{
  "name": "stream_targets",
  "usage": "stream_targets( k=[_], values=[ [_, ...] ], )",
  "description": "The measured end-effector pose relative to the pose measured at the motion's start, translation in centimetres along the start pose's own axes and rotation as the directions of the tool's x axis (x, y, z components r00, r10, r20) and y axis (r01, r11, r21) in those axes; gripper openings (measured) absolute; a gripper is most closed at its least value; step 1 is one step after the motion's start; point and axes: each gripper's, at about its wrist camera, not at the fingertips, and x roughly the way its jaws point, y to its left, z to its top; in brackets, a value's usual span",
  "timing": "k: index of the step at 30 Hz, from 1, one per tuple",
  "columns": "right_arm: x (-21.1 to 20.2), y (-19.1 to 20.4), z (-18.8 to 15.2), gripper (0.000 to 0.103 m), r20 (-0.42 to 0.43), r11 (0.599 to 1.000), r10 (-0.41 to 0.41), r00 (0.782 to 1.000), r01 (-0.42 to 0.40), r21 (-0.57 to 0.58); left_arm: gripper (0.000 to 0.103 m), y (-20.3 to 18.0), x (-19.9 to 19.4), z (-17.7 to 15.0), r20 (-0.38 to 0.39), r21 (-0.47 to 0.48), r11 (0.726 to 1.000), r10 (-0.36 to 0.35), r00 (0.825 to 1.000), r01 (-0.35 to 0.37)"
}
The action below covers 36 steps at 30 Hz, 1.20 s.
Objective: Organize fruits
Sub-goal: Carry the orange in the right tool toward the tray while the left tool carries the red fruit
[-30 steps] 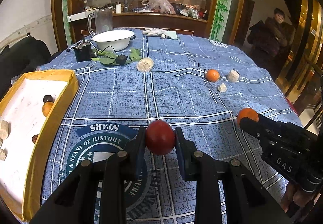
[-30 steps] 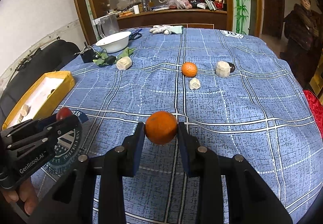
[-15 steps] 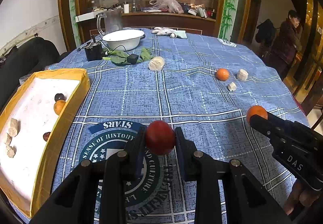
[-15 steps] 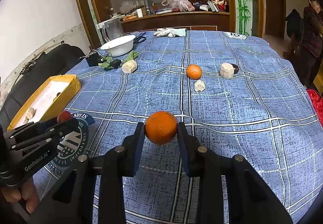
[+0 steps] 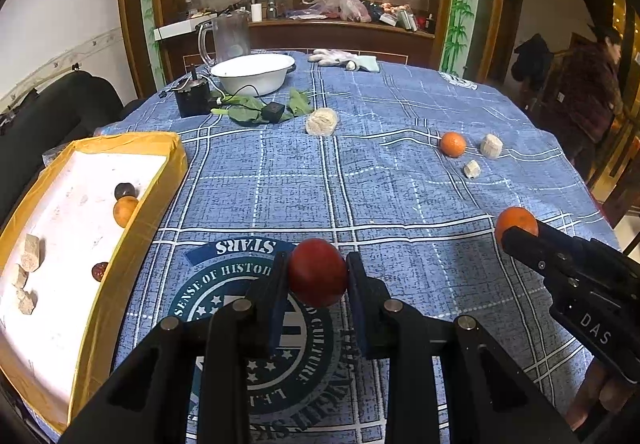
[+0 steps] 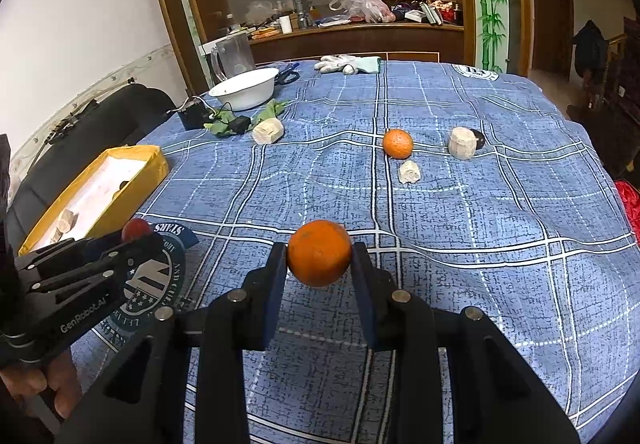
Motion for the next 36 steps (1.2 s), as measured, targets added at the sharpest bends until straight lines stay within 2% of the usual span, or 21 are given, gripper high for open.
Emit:
stream_targets(
  k=[26, 36],
  values=[
    [-0.2, 0.5, 0.4, 0.034, 0.017, 1.0, 0.022, 1.0, -0.022, -0.003, 0.027, 2.0, -0.1, -0.1, -0.008, -0.043, 0.999, 0.027, 1.0, -0.027],
    [-0.3, 1.9, 1.0, 0.034, 0.022, 0.999, 0.042, 0.999, -0.041, -0.03, 0.027, 4.2, -1.2, -0.1, 0.007, -0.077, 0.996, 0.051, 0.999, -0.051]
  ],
)
